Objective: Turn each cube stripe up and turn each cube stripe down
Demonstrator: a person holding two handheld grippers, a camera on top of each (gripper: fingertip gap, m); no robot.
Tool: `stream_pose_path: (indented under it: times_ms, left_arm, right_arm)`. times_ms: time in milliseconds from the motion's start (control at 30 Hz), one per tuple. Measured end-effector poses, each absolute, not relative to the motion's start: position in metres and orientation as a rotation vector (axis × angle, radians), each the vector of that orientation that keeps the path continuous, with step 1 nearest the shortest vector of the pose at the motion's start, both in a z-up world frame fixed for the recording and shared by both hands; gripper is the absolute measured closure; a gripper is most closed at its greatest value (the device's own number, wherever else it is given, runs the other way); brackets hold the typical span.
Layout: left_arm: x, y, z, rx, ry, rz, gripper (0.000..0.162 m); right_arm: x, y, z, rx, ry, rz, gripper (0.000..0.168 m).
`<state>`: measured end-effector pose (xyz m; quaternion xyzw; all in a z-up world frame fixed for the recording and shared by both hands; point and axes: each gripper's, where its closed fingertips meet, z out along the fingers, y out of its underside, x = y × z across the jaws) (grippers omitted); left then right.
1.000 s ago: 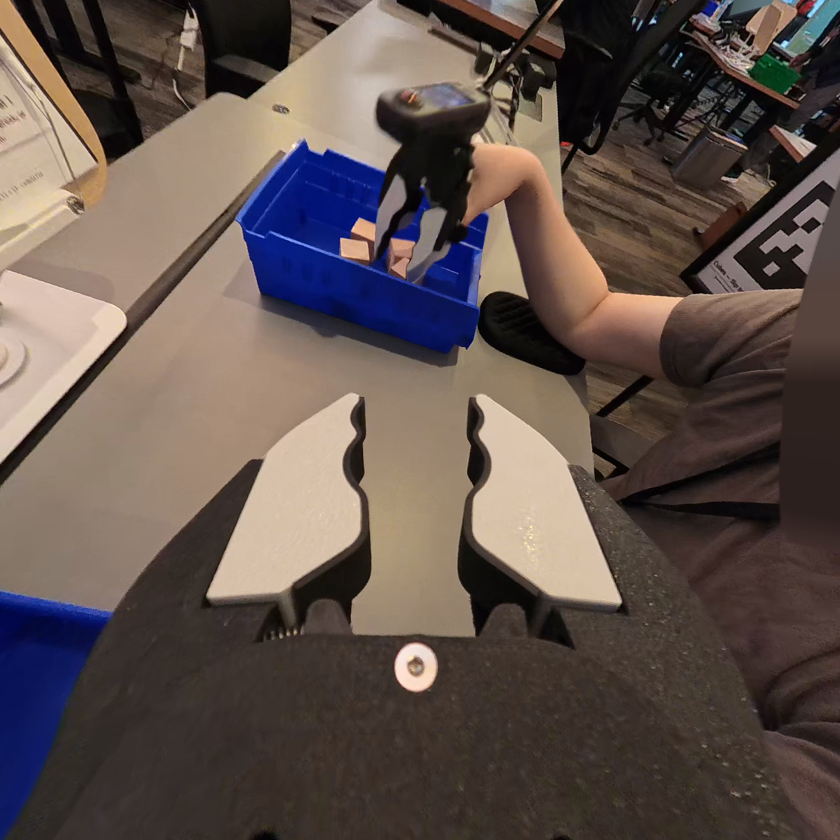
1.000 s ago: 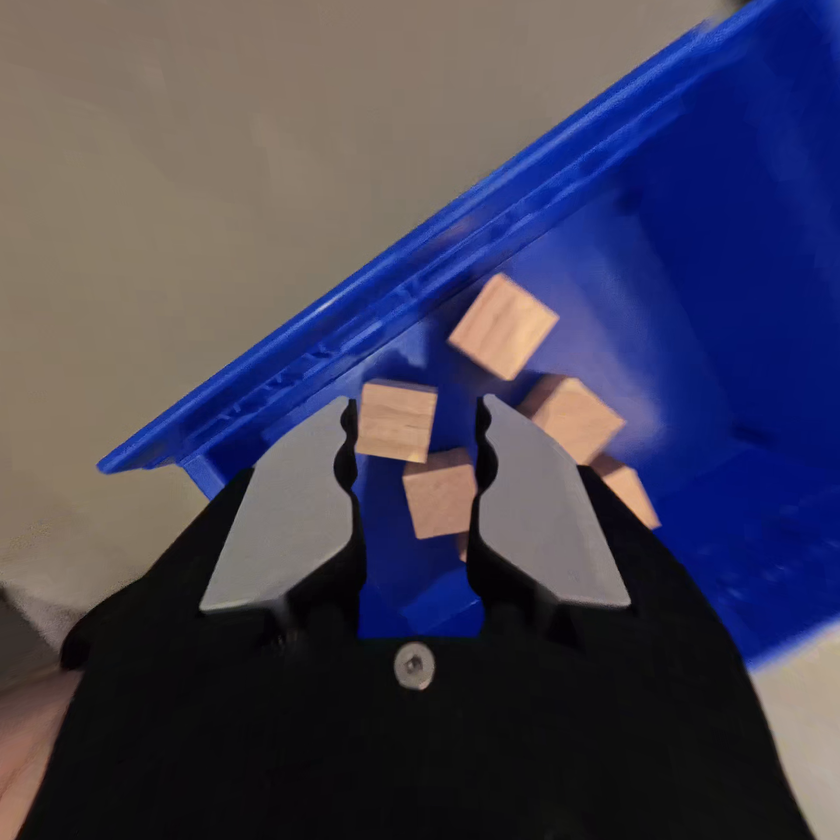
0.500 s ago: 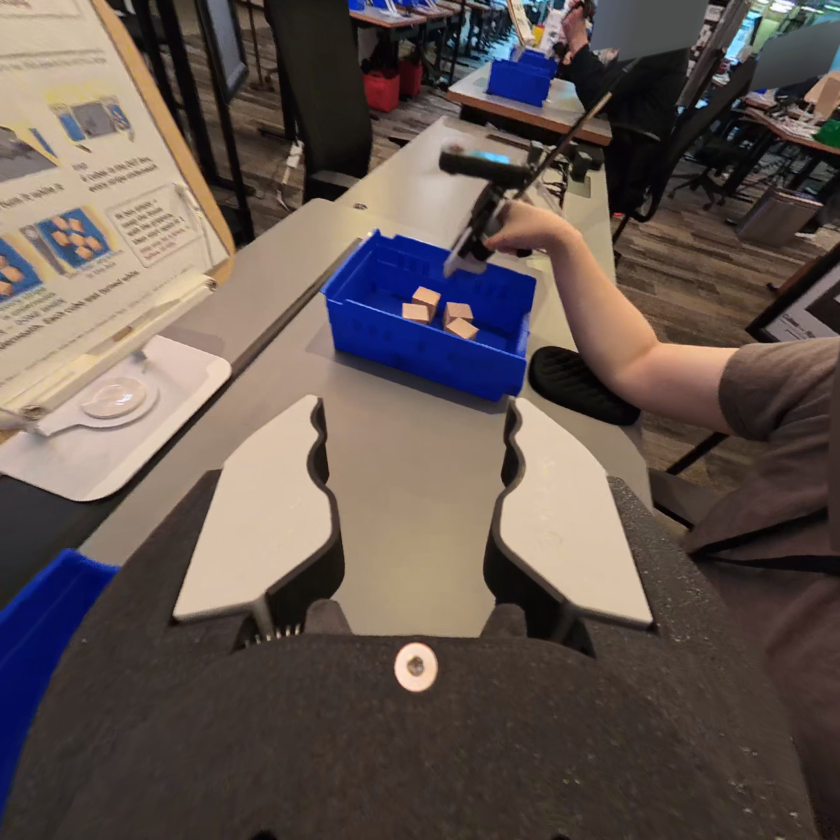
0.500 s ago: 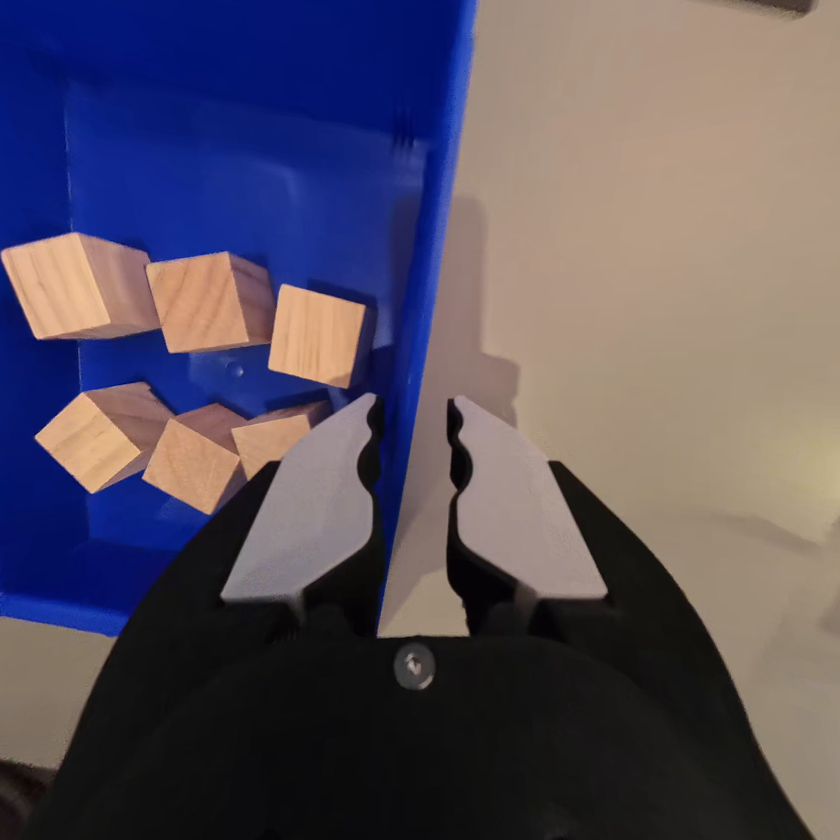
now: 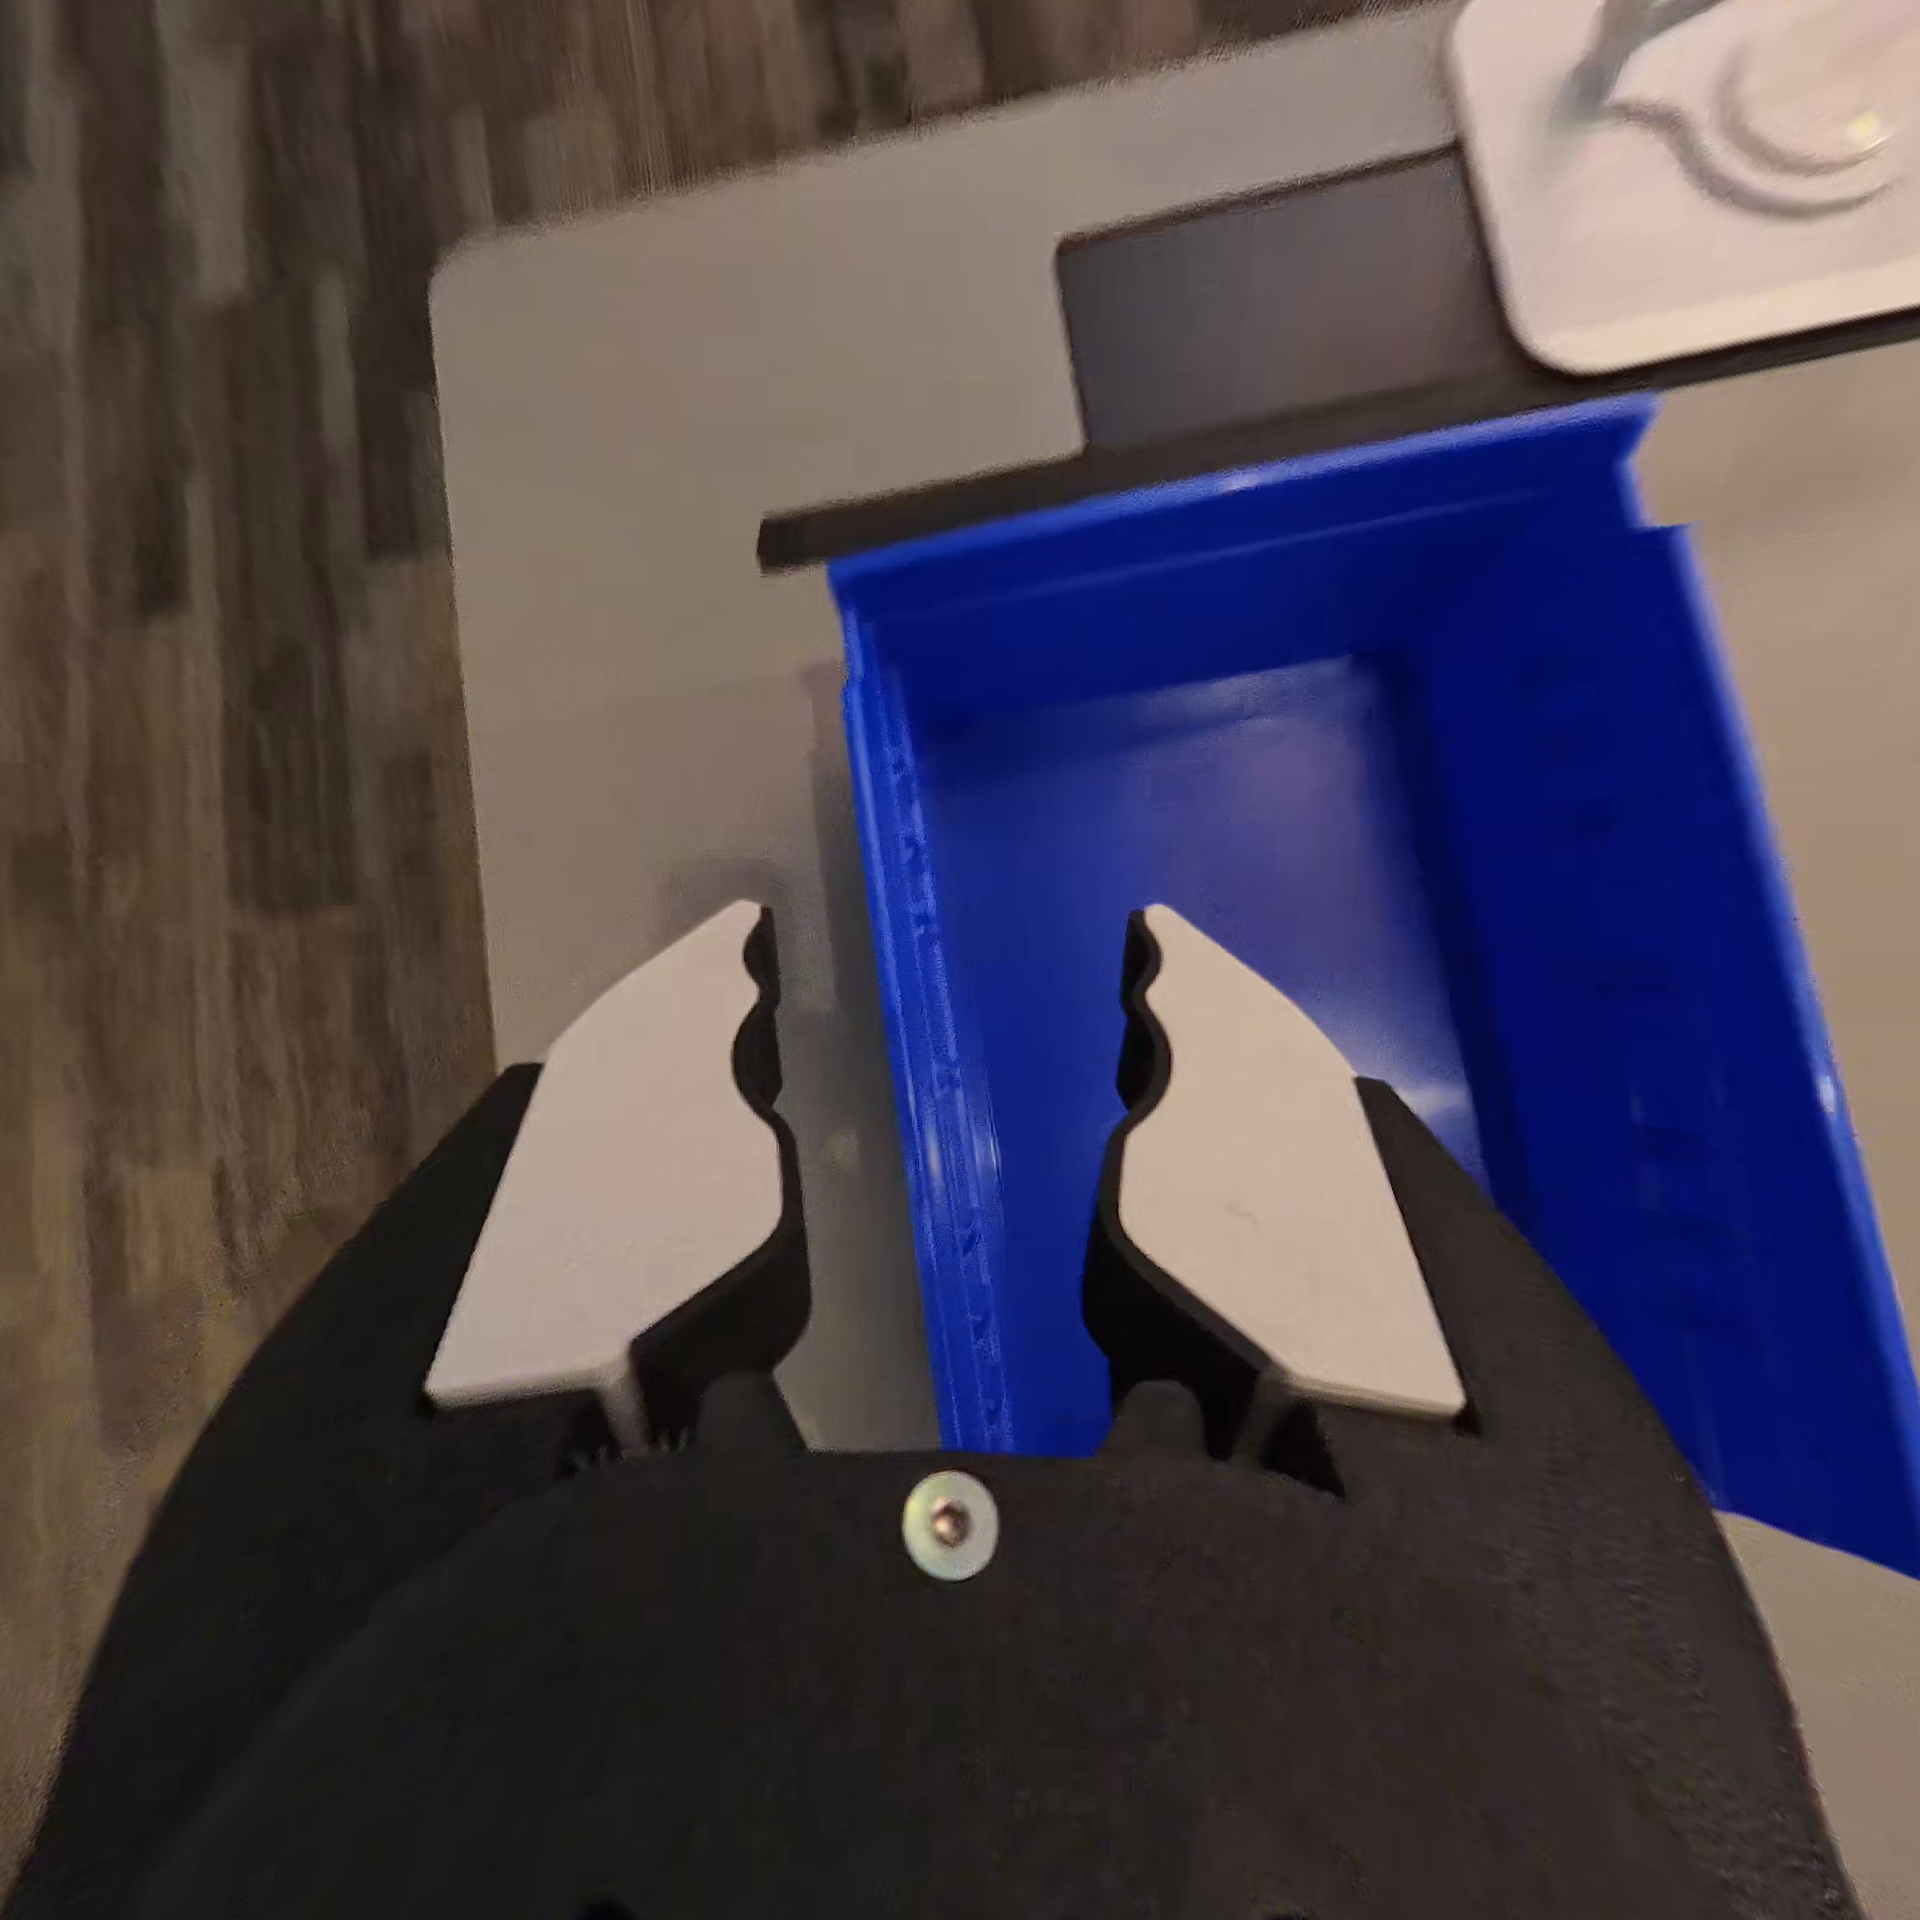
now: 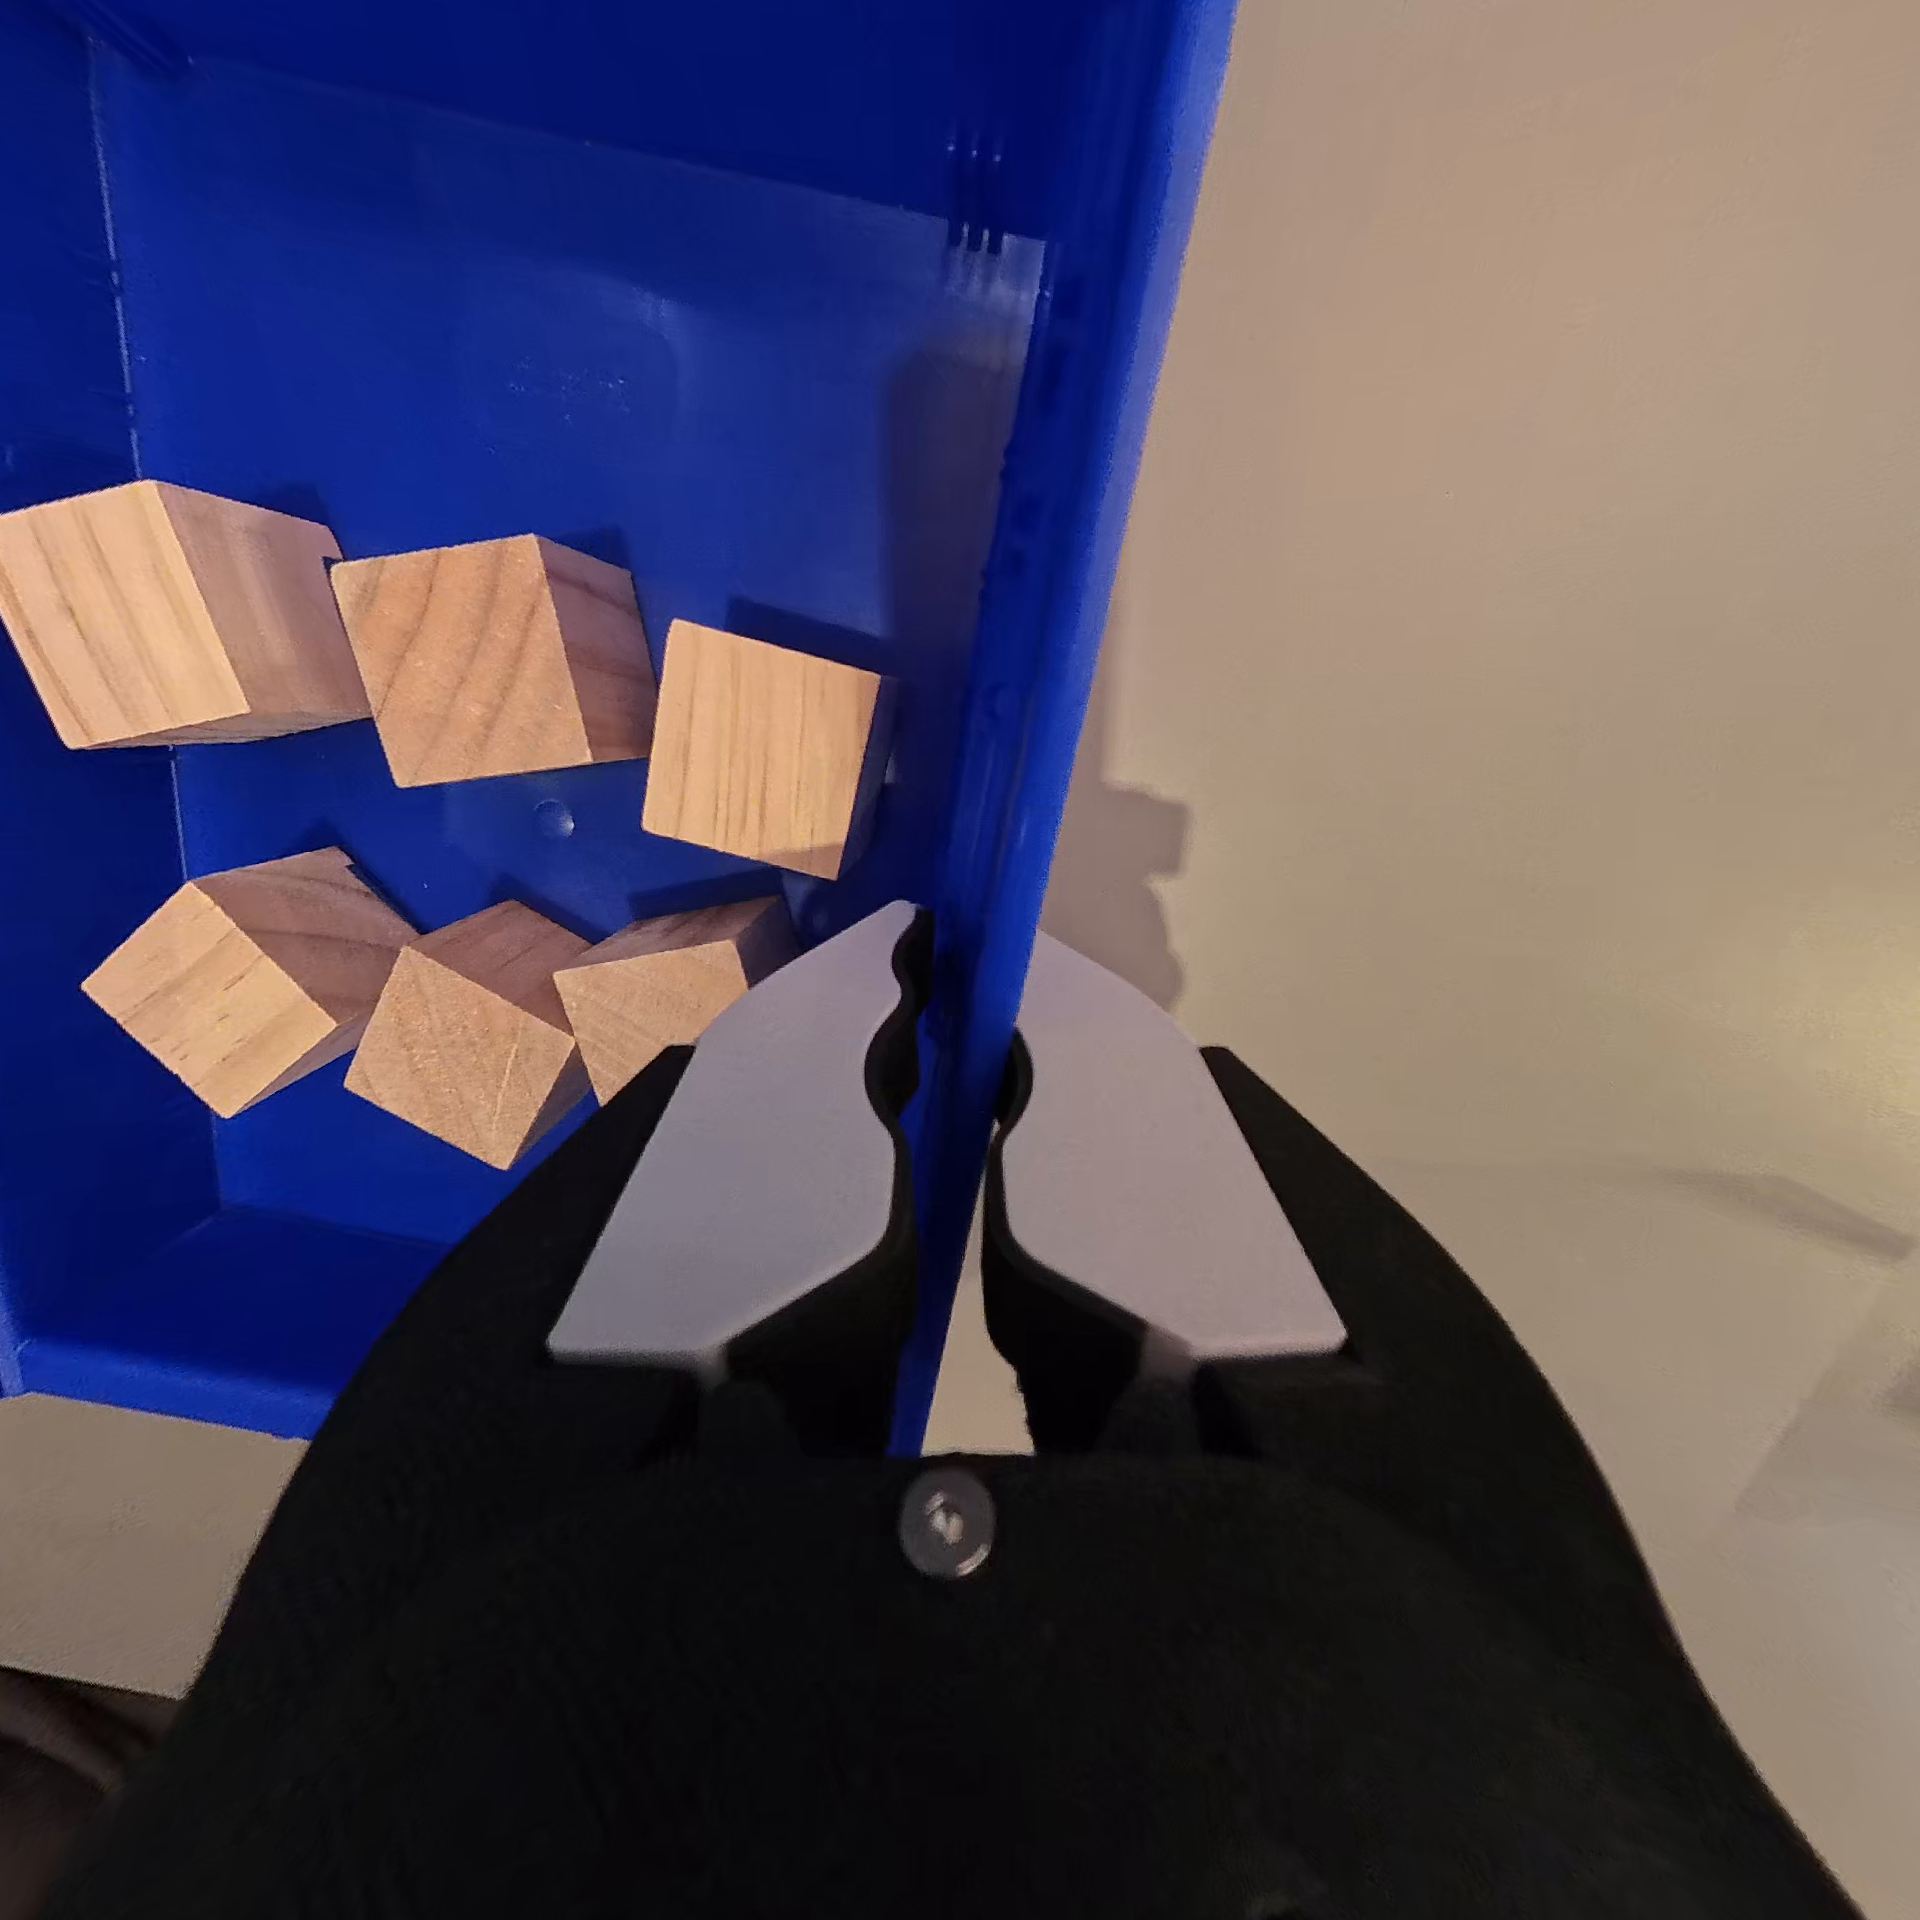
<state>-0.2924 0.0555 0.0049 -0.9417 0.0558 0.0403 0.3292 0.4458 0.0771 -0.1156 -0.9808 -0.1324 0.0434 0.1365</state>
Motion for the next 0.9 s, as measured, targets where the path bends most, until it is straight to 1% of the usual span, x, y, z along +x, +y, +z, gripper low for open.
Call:
stream_pose_path:
  times_ms: [100, 167, 200, 267, 333, 433, 467, 500, 567, 667, 800, 900]
  left_arm:
    - [-0.307, 0.049, -0.03, -2.617, -0.007, 0.0, 0.1]
    - [-0.311, 0.044, -0.051, -2.717, -0.102, -0.075, 0.096]
    - [-0.313, 0.041, -0.061, -2.764, -0.131, -0.094, 0.099]
    - [-0.315, 0.036, -0.077, -2.836, -0.151, -0.112, 0.114]
    - [-0.318, 0.035, -0.088, -2.886, -0.153, -0.09, 0.116]
    - [-0.323, 0.029, -0.104, -2.971, -0.166, -0.051, 0.127]
    - [-0.316, 0.029, -0.108, -2.985, -0.171, -0.136, 0.138]
    - [-0.307, 0.029, -0.109, -2.984, -0.193, -0.249, 0.155]
    - [-0.304, 0.029, -0.11, -2.984, -0.276, -0.319, 0.155]
    - [-0.303, 0.028, -0.11, -3.002, -0.276, -0.253, 0.157]
    - [-0.287, 0.024, -0.111, -3.07, -0.158, -0.107, 0.157]
    - [-0.264, 0.02, -0.112, -3.108, -0.06, -0.072, 0.156]
  right_arm:
    - [0.446, 0.077, -0.117, -2.841, -0.394, 0.112, 0.16]
    - [0.446, 0.076, -0.12, -2.851, -0.418, 0.104, 0.159]
    - [0.446, 0.076, -0.123, -2.861, -0.432, 0.097, 0.158]
    - [0.446, 0.076, -0.124, -2.867, -0.439, 0.086, 0.158]
    - [0.446, 0.076, -0.124, -2.867, -0.445, 0.085, 0.158]
    - [0.446, 0.075, -0.124, -2.867, -0.447, 0.09, 0.158]
    - [0.446, 0.075, -0.124, -2.867, -0.447, 0.088, 0.158]
    - [0.446, 0.075, -0.124, -2.87, -0.442, 0.089, 0.158]
    - [0.445, 0.074, -0.124, -2.877, -0.419, 0.1, 0.158]
    - [0.441, 0.07, -0.124, -2.901, -0.362, 0.165, 0.16]
    - [0.433, 0.064, -0.124, -2.946, -0.279, 0.249, 0.16]
    - [0.422, 0.054, -0.125, -3.011, -0.259, 0.207, 0.16]
